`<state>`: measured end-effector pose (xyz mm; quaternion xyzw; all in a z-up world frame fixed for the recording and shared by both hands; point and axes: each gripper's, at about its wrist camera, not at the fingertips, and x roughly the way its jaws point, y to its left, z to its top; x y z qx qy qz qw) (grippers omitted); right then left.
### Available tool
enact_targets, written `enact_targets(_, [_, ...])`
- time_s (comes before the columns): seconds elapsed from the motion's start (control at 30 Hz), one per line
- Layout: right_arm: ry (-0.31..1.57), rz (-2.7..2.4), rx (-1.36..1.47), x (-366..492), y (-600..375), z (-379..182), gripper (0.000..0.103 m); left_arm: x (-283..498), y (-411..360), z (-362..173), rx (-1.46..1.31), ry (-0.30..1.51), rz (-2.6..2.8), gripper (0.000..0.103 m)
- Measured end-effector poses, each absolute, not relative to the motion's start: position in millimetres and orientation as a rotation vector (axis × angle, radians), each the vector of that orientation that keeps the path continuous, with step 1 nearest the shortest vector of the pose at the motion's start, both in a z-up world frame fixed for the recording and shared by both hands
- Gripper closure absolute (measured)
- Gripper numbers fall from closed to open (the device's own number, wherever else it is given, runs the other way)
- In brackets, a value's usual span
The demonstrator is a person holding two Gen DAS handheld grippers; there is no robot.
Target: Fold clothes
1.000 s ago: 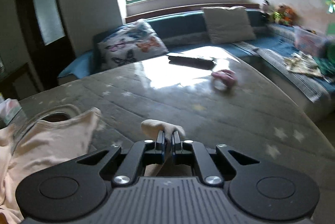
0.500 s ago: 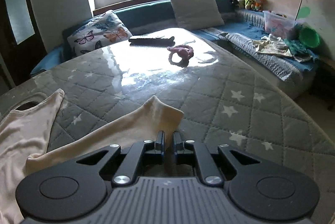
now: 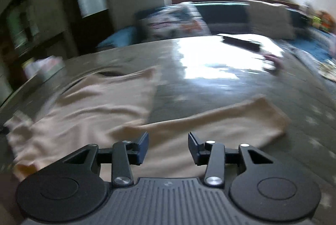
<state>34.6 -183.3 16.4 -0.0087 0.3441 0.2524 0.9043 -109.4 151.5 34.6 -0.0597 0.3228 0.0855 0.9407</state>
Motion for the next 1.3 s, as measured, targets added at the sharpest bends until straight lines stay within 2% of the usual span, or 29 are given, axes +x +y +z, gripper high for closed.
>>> enact_targets(0.2, [0.714, 0.753, -0.138, 9, -128, 17, 0.061, -89, 100, 25, -0.065, 0.67, -0.027, 0.08])
enact_targets(0.57, [0.722, 0.945, -0.34, -24, -81, 1, 0.061, -98, 65, 3, 0.054, 0.698, -0.224, 0.082])
enact_targets(0.97, [0.691, 1.011, -0.351, -22, -63, 8, 0.061, -70, 103, 33, -0.017, 0.63, -0.122, 0.08])
enact_targets(1.17, [0.699, 1.051, -0.412, -25, -57, -2, 0.059, -8, 141, 40, -0.051, 0.643, 0.056, 0.066])
enact_targets(1.23, [0.698, 1.048, -0.387, -21, -60, 2, 0.052, 15, 151, 38, -0.047, 0.647, 0.084, 0.059])
enact_targets(1.3, [0.697, 1.045, -0.362, -17, -63, 6, 0.051, 38, 159, 34, -0.041, 0.654, 0.107, 0.058])
